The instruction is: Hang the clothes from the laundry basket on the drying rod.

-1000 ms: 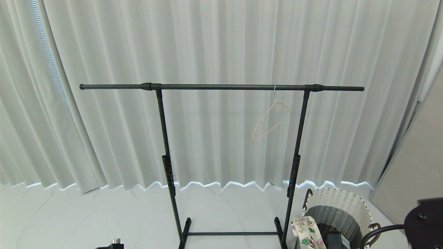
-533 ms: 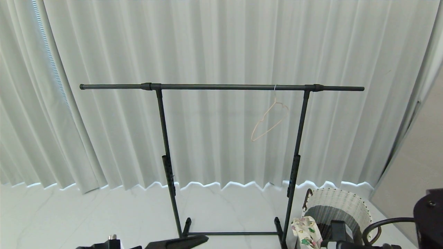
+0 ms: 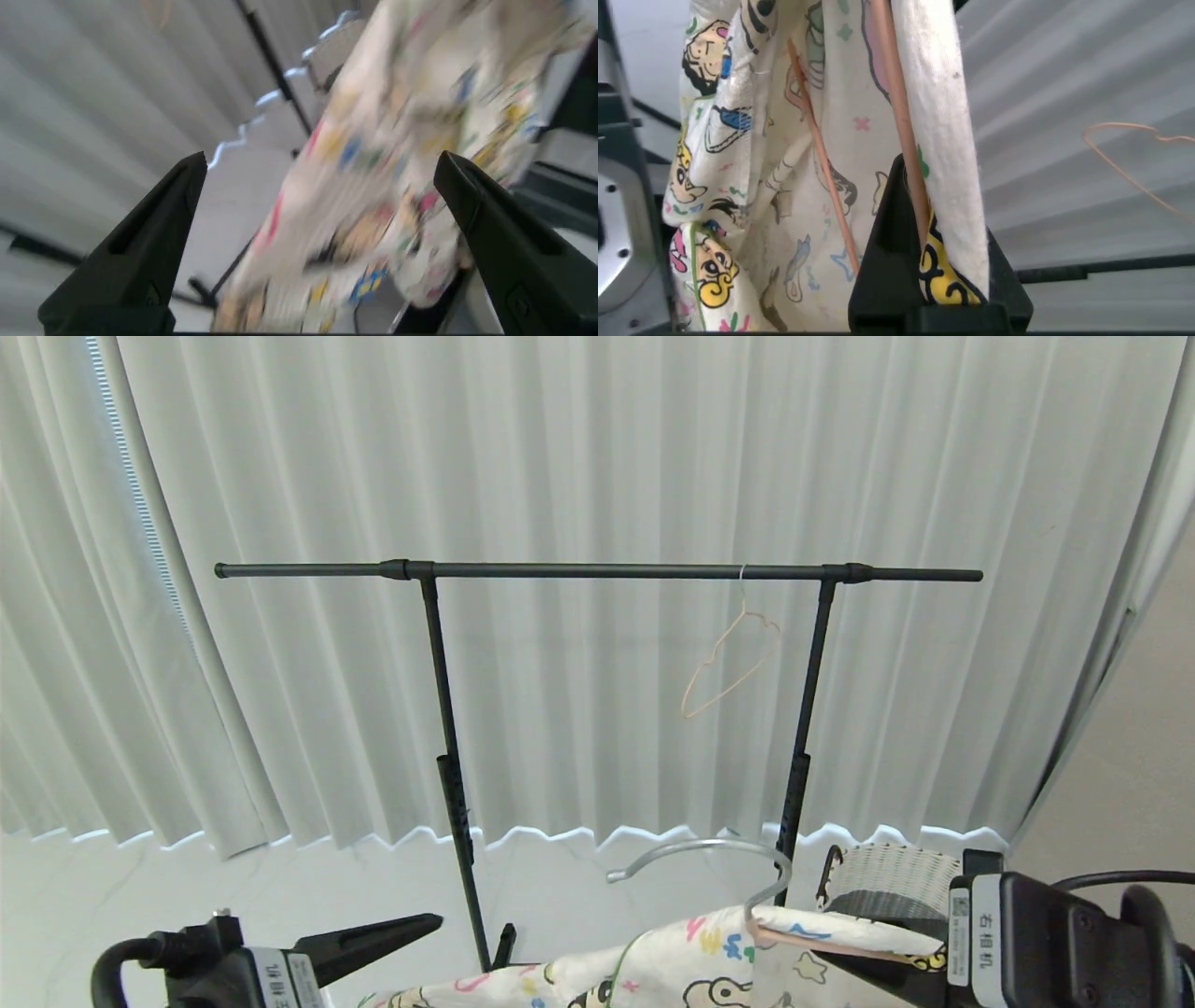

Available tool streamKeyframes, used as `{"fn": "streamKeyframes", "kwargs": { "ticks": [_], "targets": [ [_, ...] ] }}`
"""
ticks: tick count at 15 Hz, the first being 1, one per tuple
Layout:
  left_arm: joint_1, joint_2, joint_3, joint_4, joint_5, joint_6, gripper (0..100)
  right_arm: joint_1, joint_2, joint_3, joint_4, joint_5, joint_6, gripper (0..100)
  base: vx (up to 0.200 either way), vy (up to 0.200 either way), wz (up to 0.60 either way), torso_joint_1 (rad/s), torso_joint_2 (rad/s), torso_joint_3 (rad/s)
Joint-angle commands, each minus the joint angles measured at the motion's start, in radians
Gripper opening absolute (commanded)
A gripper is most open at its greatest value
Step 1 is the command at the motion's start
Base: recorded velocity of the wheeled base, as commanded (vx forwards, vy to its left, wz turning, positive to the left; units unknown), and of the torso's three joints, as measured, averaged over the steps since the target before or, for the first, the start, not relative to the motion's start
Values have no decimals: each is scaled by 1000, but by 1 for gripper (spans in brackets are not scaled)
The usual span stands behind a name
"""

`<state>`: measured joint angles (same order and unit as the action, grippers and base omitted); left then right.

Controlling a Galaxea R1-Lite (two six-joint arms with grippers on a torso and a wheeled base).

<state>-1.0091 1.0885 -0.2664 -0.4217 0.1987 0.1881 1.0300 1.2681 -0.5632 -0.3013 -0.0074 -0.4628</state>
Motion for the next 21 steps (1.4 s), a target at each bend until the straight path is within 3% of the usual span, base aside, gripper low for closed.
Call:
{"fn": "streamKeyframes", "kwargs": {
  "ticks": [1, 4, 7, 10, 11, 19, 21],
  "targets": [
    [153, -133, 141, 1, -1, 7, 100, -8, -22, 0, -1, 1, -5, 0, 0, 0, 0, 0, 0, 0],
    [285, -187, 220, 3, -5, 22, 100, -8, -26, -1, -4, 44, -57, 0, 0, 0, 0, 0, 0, 0],
    [293, -182, 216, 3, -18, 24, 100, -8, -27, -9, -9, 57, -100, 0, 0, 0, 0, 0, 0, 0],
    [294, -187, 214, 1, -127, 25, 100, -7, -42, -17, -9, 53, -117, 0, 0, 0, 0, 0, 0, 0],
    [294, -185, 214, 1, -131, 27, 0, -7, -46, -17, -9, 52, -117, 0, 0, 0, 0, 0, 0, 0],
    [310, -183, 208, 3, -130, 37, 0, -8, -64, -27, -9, 43, -128, 0, 0, 0, 0, 0, 0, 0],
    [417, -180, 207, 3, -130, 39, 0, -28, -75, -23, -9, 26, -120, 0, 0, 0, 0, 0, 0, 0]
  ]
}}
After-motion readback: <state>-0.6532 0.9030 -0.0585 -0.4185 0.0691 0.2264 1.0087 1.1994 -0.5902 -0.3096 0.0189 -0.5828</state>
